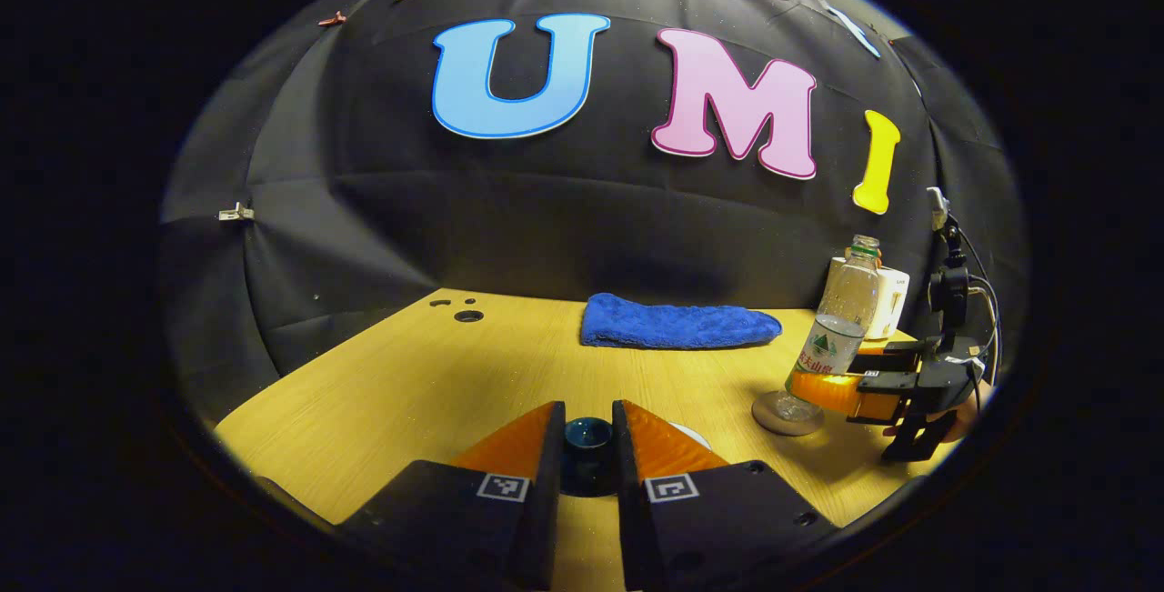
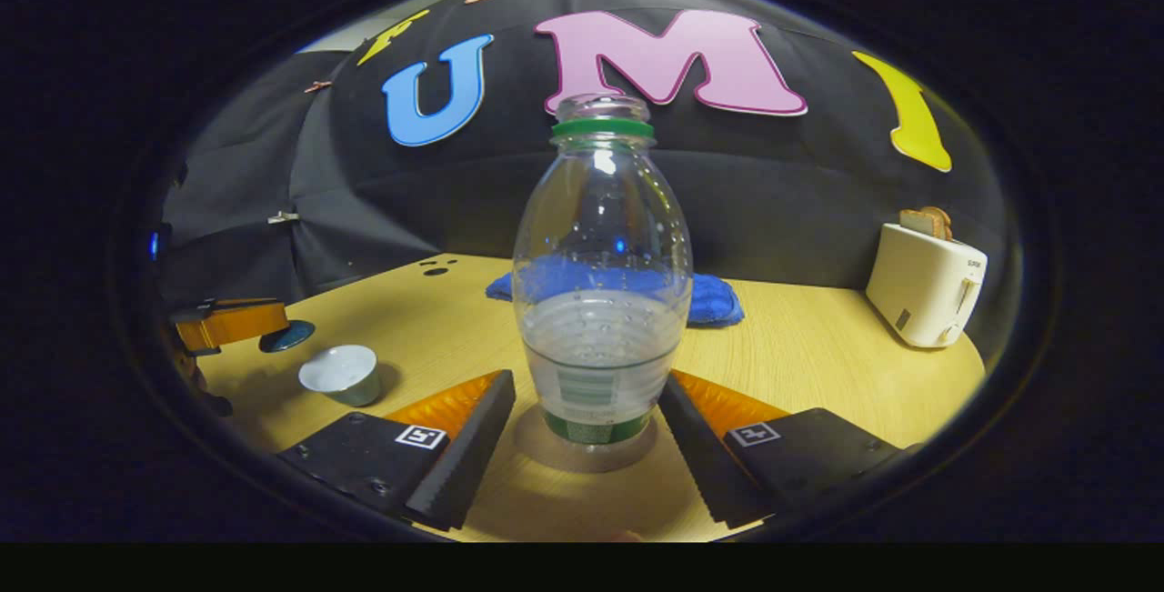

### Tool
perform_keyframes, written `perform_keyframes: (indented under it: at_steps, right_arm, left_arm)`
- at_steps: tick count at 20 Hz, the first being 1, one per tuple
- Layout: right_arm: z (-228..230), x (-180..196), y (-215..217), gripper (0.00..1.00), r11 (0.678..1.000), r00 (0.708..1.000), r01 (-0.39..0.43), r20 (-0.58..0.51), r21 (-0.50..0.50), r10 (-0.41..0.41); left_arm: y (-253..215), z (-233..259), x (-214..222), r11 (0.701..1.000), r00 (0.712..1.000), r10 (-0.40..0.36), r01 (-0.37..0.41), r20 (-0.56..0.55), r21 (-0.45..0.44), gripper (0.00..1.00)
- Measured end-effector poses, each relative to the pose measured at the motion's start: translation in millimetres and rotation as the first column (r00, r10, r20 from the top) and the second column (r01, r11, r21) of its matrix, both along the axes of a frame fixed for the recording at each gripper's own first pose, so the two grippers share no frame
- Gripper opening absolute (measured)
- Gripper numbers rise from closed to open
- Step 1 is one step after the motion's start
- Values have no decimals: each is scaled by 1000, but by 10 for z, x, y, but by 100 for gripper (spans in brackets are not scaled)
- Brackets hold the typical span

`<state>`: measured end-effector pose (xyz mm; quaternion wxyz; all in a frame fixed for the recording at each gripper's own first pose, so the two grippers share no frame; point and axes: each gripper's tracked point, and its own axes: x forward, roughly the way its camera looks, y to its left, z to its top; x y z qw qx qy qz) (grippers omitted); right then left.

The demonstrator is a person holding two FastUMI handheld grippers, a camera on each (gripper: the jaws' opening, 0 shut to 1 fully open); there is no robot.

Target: Open the teacup lid with one hand, grasp the water bottle and pour water into the teacup with the other hand; after pouring, place the water bottle on the coaster and then close the teacup lid.

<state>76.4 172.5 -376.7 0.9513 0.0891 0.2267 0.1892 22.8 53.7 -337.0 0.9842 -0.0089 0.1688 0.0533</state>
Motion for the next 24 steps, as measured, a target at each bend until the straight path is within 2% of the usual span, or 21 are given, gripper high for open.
perform_keyframes:
  at_steps: [3, 4, 5, 10, 11, 13, 14, 16, 20, 24]
  right_arm:
    - [-76, -81, -66, 97, 1000, 999, 13, -36, 4, -13]
    - [-97, -120, -95, 97, 1000, 998, 20, -55, 8, -20]
    - [-108, -165, -131, 97, 1000, 997, 28, -68, 15, -27]
    - [-83, -434, -327, 97, 999, 995, 53, -89, -12, -53]
    - [-68, -469, -351, 98, 998, 994, 56, -89, -11, -57]
    - [-30, -540, -382, 99, 998, 993, 70, -99, 9, -69]
    - [-19, -557, -390, 99, 997, 992, 75, -102, 17, -73]
    - [-14, -578, -423, 99, 996, 991, 87, -105, 14, -85]
    - [77, -620, -411, 99, 996, 992, 81, -99, 20, -79]
    - [239, -678, -401, 99, 998, 995, 64, -81, 10, -63]
  left_arm:
    - [-107, -10, 80, 1000, 1000, -16, 16, 7, -15, 32]
    - [-143, -31, 110, 1000, 1000, -24, 24, 11, -18, 29]
    - [-186, -40, 145, 999, 999, -33, 33, 12, -22, 32]
    - [-337, -135, 254, 998, 998, -62, 62, 9, -32, 31]
    - [-357, -159, 262, 997, 998, -65, 65, 4, -34, 28]
    - [-380, -242, 262, 997, 997, -73, 72, -9, -34, 35]
    - [-388, -281, 261, 997, 997, -74, 74, -16, -32, 32]
    - [-418, -353, 252, 996, 996, -82, 81, -33, -32, 36]
    - [-459, -403, 250, 995, 995, -95, 94, -36, -34, 36]
    - [-460, -225, 254, 996, 996, -92, 92, -4, -8, 40]
